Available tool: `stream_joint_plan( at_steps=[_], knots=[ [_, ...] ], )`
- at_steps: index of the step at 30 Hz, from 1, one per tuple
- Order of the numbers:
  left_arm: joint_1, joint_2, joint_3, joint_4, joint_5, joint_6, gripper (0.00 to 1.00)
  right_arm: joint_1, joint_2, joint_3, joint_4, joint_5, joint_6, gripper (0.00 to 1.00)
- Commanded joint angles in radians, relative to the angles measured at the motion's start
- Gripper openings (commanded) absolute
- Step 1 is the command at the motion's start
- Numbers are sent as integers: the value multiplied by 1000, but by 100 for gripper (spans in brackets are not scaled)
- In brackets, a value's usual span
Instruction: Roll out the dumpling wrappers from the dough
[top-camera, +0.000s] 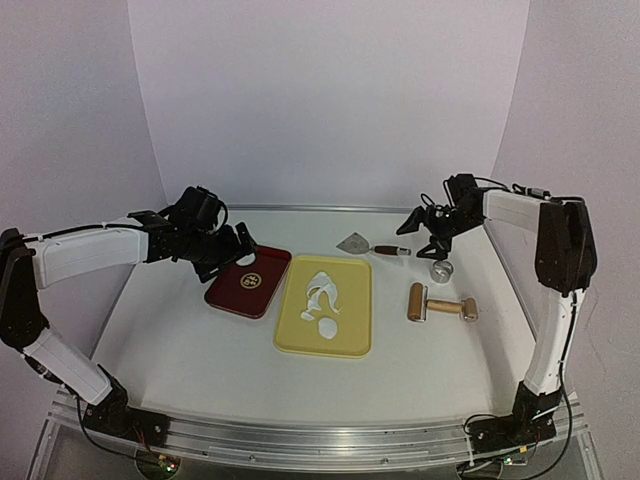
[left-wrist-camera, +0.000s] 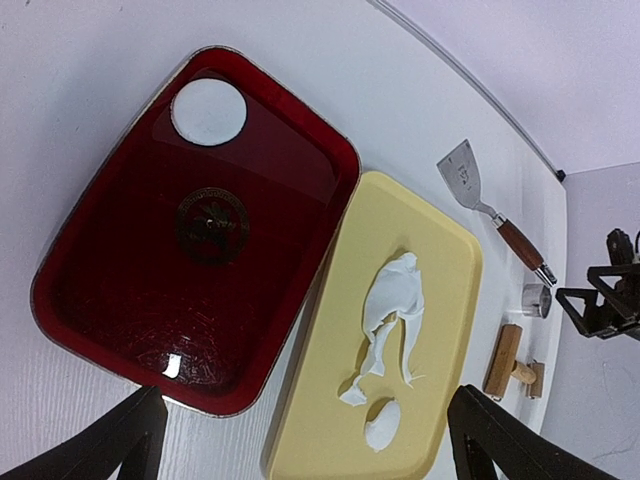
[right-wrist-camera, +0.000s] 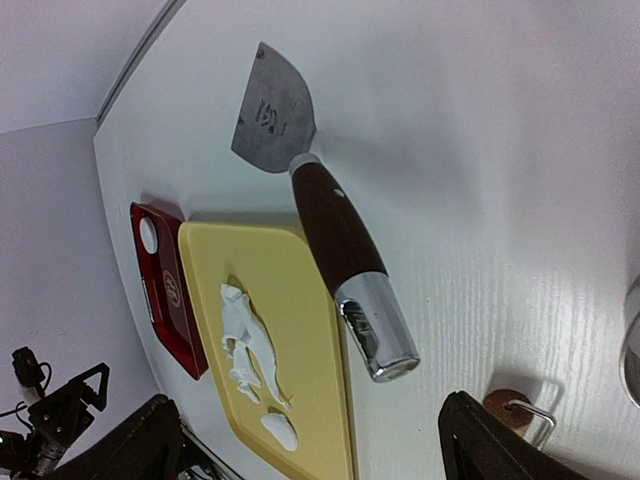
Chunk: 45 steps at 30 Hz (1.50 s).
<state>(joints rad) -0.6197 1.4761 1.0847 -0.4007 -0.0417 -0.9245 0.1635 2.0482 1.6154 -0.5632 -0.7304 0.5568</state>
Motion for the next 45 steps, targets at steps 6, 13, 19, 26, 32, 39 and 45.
stream_joint_plan(
  at_steps=[6,13,19,26,32,39,45],
  knots=[
    [6,-22,-1,31,33,-7,99,27,108,20,59,27,38,78],
    [6,-36,-13,35,25,-8,99,35,169,71,62,3,37,68],
    [6,-32,-12,32,29,-5,100,45,209,124,69,-14,49,63],
    [6,-46,-24,30,25,-10,99,47,255,154,96,-18,71,53],
    [6,-50,-37,37,25,-21,99,47,247,171,113,-26,87,33],
    [6,-61,-60,39,31,-21,99,47,154,151,110,-19,40,6],
    [4,-29,-65,8,115,72,89,45,-10,125,5,-49,-105,0]
  ],
)
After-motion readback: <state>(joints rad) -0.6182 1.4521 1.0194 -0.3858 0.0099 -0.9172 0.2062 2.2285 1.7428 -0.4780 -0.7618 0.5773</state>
